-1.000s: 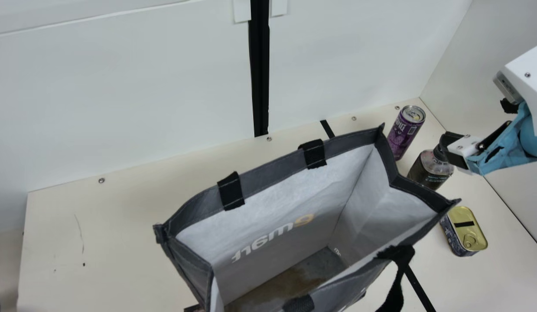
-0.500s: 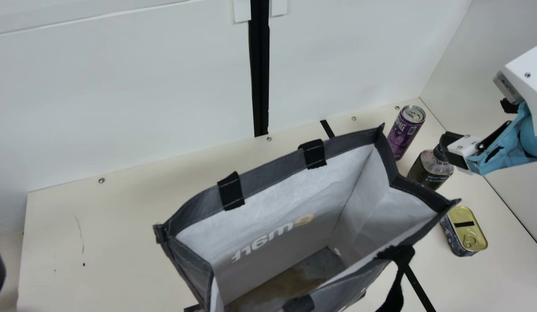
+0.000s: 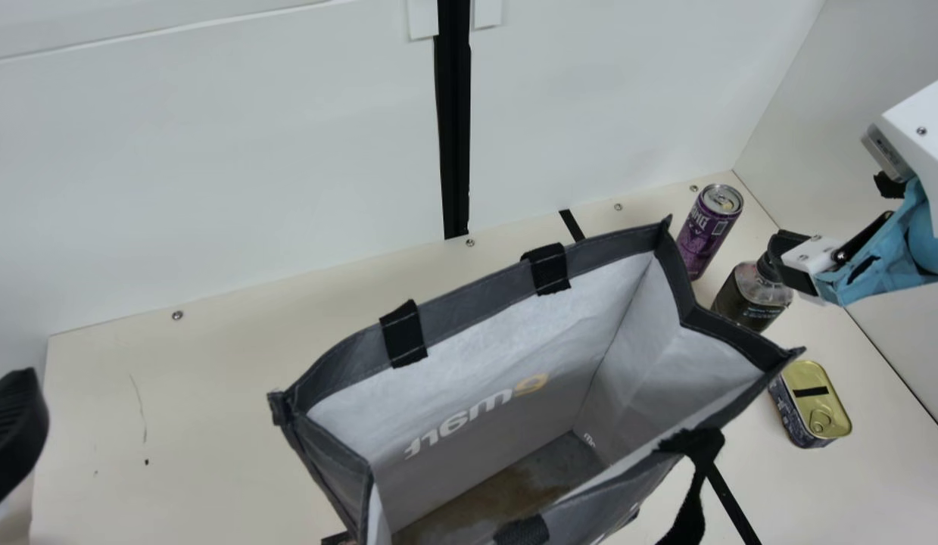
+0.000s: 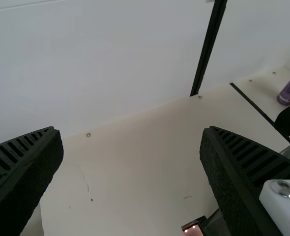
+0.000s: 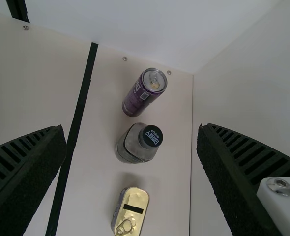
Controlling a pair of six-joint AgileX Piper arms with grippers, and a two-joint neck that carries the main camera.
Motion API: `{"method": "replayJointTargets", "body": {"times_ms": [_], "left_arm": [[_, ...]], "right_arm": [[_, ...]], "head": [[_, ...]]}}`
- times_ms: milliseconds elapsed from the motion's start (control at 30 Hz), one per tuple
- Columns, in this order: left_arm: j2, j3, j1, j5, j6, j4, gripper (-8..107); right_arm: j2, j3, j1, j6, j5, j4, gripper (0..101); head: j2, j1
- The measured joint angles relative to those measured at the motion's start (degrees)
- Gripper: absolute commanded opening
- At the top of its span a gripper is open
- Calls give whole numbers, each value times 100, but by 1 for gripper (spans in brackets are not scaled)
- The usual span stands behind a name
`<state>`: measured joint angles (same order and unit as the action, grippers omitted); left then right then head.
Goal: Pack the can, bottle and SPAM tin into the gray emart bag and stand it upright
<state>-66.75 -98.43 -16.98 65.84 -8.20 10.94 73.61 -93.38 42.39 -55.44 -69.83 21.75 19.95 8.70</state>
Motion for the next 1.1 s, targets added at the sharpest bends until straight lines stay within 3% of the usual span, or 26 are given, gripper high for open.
{"method": "replayJointTargets", "body": {"times_ms": [633, 1100], "left_arm": [[-719, -1278, -992, 261, -102, -132, 90], [-1210, -1974, -1839, 408, -197, -306, 90]], "right_arm": [[0, 0, 0, 0, 0, 0, 95], [0, 0, 0, 0, 0, 0, 95]], "head": [[0, 0], [-9, 0]]}}
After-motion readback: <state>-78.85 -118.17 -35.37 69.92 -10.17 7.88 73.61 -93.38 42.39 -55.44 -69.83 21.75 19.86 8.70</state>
